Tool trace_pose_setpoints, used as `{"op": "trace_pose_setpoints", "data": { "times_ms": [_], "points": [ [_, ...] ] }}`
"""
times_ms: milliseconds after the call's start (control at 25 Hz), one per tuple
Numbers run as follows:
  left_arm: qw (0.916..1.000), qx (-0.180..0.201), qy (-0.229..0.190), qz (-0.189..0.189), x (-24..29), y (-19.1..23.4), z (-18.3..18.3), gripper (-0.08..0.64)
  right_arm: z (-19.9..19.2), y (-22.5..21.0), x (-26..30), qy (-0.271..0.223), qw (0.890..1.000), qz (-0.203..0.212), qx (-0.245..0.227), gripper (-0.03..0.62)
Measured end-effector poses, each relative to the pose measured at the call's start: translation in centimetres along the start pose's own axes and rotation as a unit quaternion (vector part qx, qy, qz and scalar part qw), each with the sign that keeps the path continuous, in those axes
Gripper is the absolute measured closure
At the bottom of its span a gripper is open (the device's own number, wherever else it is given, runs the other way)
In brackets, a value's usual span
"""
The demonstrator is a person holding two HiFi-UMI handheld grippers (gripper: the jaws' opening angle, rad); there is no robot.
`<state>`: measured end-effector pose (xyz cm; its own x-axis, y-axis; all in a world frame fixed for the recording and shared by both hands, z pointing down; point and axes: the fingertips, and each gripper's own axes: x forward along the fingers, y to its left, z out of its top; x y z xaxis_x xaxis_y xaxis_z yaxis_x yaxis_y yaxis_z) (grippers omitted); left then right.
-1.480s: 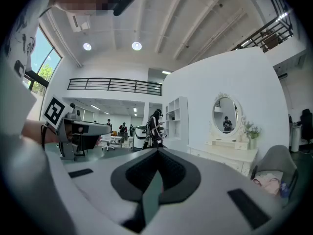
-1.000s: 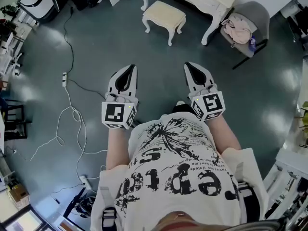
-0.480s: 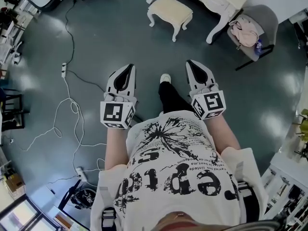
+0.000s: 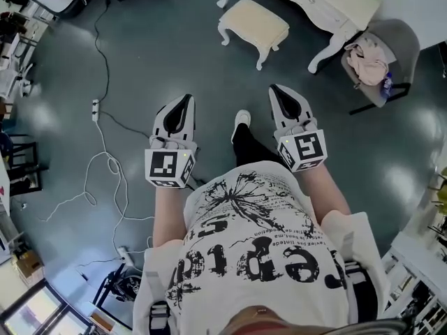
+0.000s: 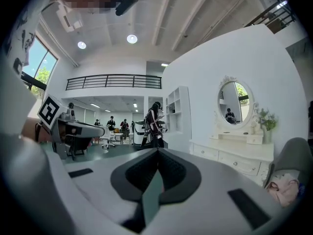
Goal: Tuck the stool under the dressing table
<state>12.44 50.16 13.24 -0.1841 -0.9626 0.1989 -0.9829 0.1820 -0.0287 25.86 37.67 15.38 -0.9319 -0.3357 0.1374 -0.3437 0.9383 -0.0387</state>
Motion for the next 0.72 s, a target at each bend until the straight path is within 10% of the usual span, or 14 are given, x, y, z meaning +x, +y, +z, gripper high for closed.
{"op": "trace_pose_setpoints", "data": {
  "times_ms": [720],
  "points": [
    [0.9974, 0.013, 0.04, -0.059, 27.8, 9.9, 3.1, 0.54, 0.9, -17.7, 21.6, 0.032, 0.998, -0.043, 0.027, 0.574]
  ]
}}
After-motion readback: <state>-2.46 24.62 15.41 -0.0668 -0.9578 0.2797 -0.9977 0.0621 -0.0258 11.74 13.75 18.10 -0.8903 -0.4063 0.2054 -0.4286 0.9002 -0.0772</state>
